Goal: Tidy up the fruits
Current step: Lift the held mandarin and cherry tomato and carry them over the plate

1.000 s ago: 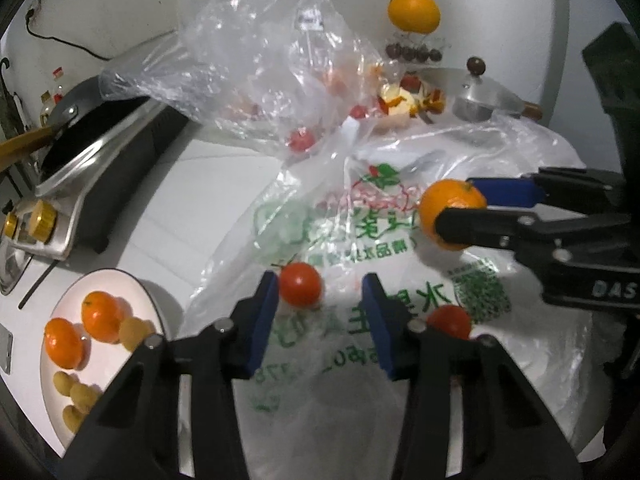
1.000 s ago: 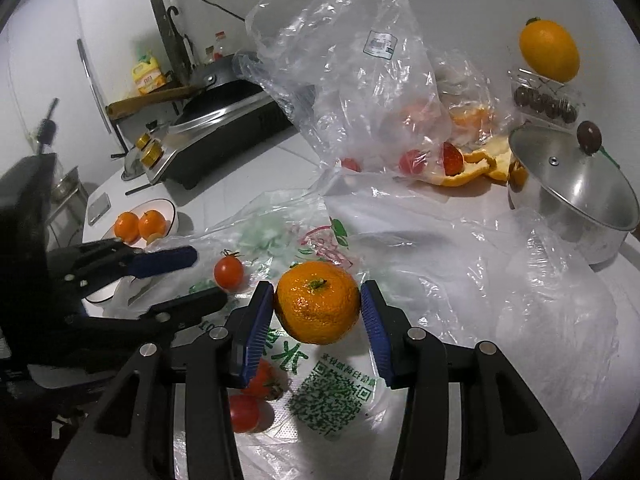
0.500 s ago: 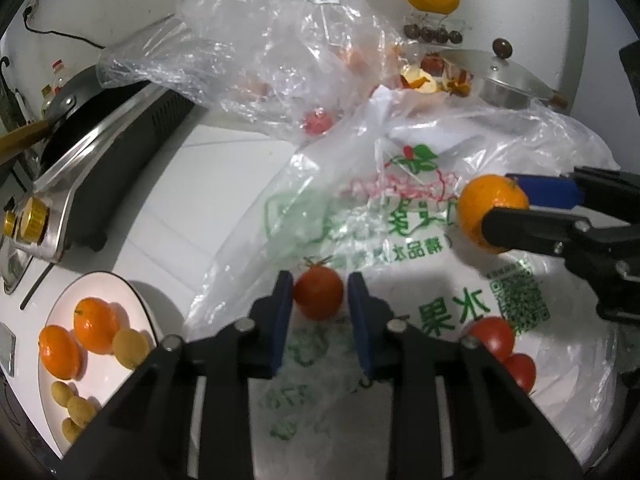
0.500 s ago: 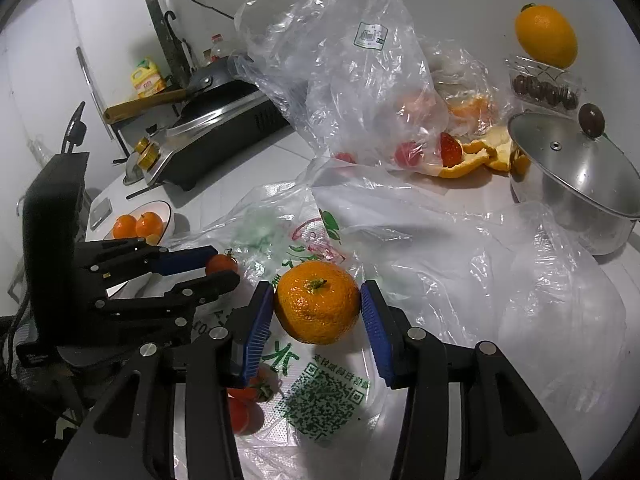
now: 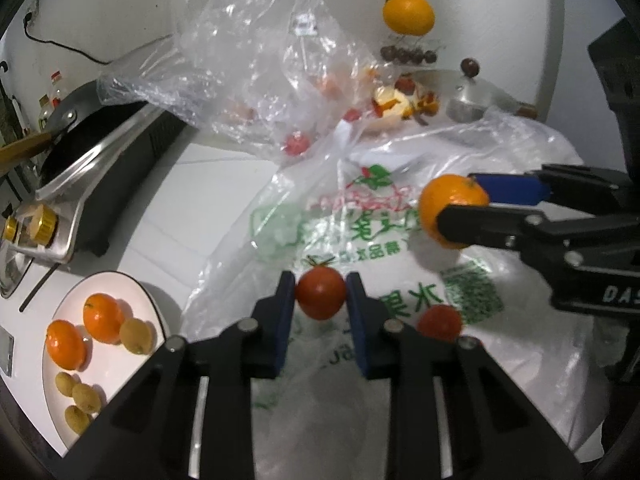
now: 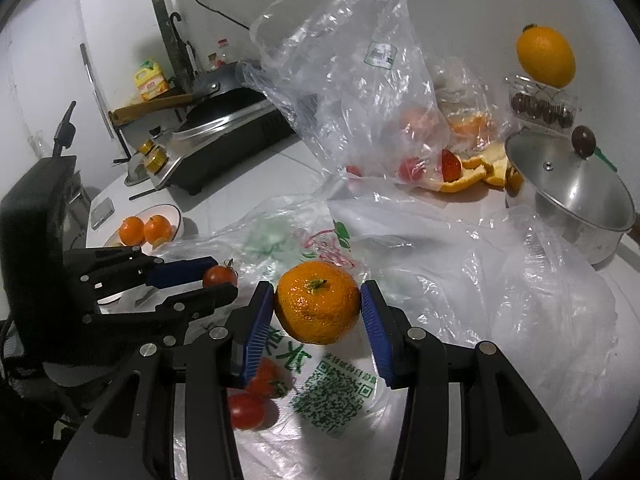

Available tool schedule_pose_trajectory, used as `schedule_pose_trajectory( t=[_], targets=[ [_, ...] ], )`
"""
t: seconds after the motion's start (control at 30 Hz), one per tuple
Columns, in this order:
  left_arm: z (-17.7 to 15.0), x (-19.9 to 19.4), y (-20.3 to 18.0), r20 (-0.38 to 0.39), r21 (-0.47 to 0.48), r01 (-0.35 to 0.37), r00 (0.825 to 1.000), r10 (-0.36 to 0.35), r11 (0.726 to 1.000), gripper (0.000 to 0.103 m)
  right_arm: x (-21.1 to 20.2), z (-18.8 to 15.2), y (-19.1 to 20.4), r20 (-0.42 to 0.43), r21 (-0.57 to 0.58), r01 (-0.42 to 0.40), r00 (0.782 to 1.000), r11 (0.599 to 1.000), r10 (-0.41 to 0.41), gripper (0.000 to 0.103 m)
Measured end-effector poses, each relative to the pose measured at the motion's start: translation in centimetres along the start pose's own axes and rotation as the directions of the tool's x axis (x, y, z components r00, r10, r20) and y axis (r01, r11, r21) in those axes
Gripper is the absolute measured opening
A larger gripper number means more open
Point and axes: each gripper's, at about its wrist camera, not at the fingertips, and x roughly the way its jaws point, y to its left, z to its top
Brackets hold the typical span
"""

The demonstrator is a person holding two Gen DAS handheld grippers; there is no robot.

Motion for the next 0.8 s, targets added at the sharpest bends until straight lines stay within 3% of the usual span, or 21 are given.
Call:
schedule_pose_trajectory(
  t=[0.8],
  targets=[
    [-3.3,-8.6,2.3,0.113,-0.028,0.013,0.993,-0.010,1.000,0.027,-4.2,0.0,7.0,0.044,-0.069,0.017,0.999,0.997,-0.014,0.048]
  ],
)
